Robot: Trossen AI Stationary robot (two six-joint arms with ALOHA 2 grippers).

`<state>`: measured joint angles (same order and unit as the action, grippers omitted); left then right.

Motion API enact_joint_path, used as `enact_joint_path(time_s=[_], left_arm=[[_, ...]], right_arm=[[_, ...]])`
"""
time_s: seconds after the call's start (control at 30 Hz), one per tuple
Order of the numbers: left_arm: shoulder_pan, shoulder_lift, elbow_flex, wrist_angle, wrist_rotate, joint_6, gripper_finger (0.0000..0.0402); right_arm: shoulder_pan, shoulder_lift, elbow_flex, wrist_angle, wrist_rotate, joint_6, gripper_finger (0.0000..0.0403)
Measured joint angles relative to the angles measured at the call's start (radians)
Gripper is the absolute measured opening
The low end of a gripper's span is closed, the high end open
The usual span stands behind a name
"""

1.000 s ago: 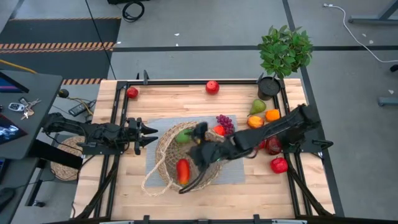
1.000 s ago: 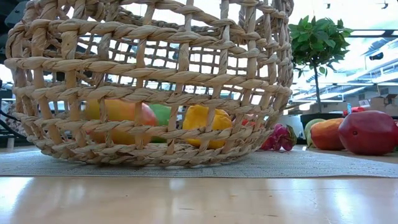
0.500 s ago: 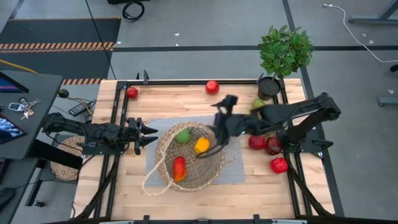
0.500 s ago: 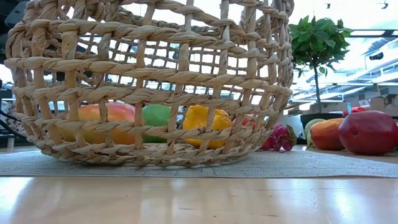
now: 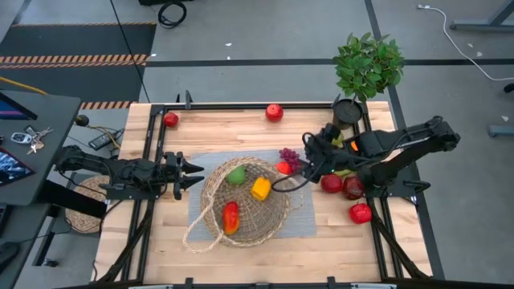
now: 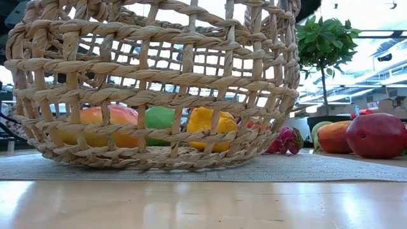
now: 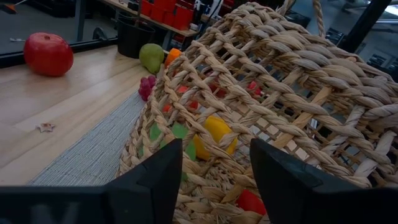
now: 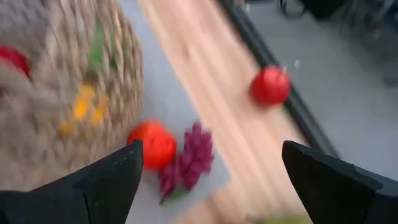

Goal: Build produce basket
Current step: Put the red pomegranate into the brown basket

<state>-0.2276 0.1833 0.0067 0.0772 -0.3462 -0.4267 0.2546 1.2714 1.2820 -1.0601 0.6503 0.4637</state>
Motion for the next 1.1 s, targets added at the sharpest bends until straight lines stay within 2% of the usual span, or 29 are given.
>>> enact_joint_path(time_s=[0.2, 0.43, 0.7, 0.93, 1.1], left_arm=[[0.0, 0.0, 0.0, 0.0, 0.0, 0.0, 0.0196], [0.0, 0.0, 0.0, 0.0, 0.0, 0.001, 0.0196], [0.0, 0.0, 0.0, 0.0, 0.0, 0.001, 0.0195], [0.0, 0.0, 0.0, 0.0, 0.0, 0.001, 0.0193], [0.0, 0.0, 0.0, 0.0, 0.0, 0.001, 0.0196]], right_arm=[[-0.003, -0.058, -0.197, 0.0, -0.118, 0.151, 0.0385], [0.013, -0.069, -0.363, -0.002, -0.25, 0.279, 0.0384], [0.06, -0.069, -0.508, 0.002, -0.26, 0.415, 0.0373], [0.064, -0.068, -0.62, 0.092, -0.339, 0.444, 0.0378], [0.064, -0.071, -0.666, 0.16, -0.337, 0.451, 0.0378]])
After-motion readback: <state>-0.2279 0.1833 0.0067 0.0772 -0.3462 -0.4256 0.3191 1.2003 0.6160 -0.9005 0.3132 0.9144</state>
